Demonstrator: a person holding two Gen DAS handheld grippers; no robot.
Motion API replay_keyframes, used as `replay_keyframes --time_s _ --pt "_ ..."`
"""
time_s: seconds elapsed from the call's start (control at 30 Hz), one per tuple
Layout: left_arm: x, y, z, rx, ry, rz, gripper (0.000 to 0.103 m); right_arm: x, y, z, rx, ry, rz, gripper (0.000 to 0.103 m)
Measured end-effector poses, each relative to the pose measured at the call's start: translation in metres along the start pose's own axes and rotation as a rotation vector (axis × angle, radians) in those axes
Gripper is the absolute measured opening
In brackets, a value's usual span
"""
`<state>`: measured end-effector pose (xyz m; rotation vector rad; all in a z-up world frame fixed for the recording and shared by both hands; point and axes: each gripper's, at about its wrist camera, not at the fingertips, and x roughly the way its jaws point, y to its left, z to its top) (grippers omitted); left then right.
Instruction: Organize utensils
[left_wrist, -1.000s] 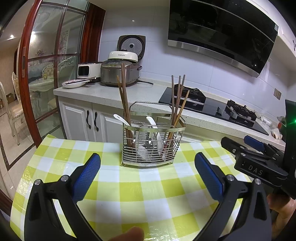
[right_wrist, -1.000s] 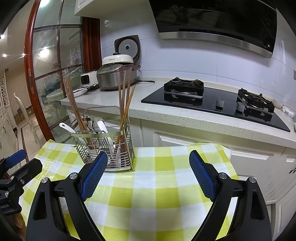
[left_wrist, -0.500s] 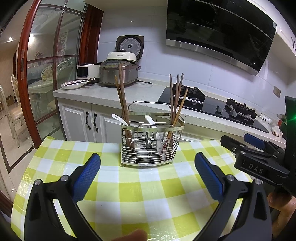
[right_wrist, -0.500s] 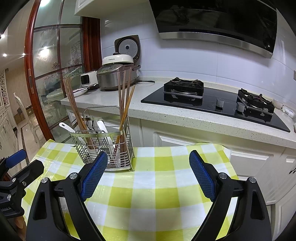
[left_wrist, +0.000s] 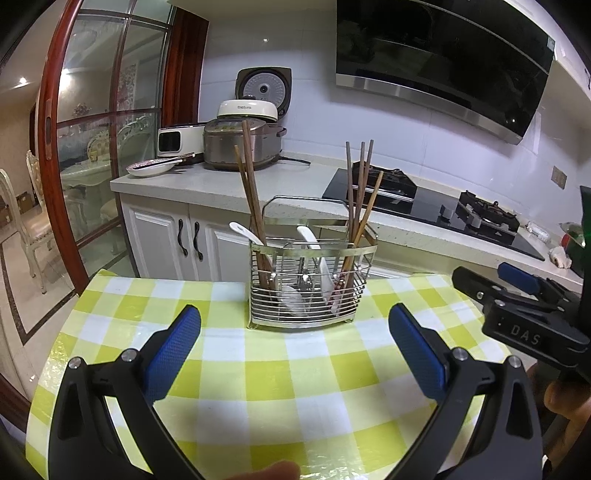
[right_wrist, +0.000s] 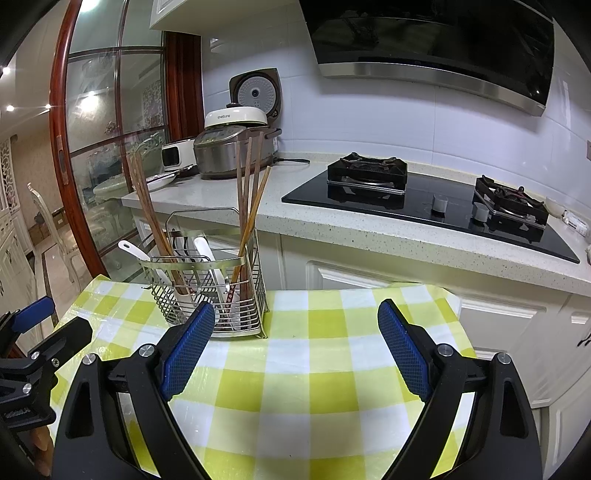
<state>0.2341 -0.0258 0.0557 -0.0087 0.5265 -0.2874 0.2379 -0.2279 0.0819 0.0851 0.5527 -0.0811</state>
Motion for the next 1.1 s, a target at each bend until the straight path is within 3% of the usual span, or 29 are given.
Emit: replay_keyframes --time_s 0.37,0.7,1.1 --pt "-0.001 0.003 -0.002 -0.007 -0.035 0.025 0.099 -0.001 -0.002 -0.003 -0.006 0.009 0.003 0.084" --pt "0.001 0.000 -0.004 0.000 -0.013 0.003 0.099 0.002 -0.003 -0.008 -0.008 0.022 0.005 0.084" --pt "0.003 0.002 -0.002 0.011 -0.015 0.090 0.099 0.003 -0.003 -0.011 -0.010 0.027 0.006 0.084"
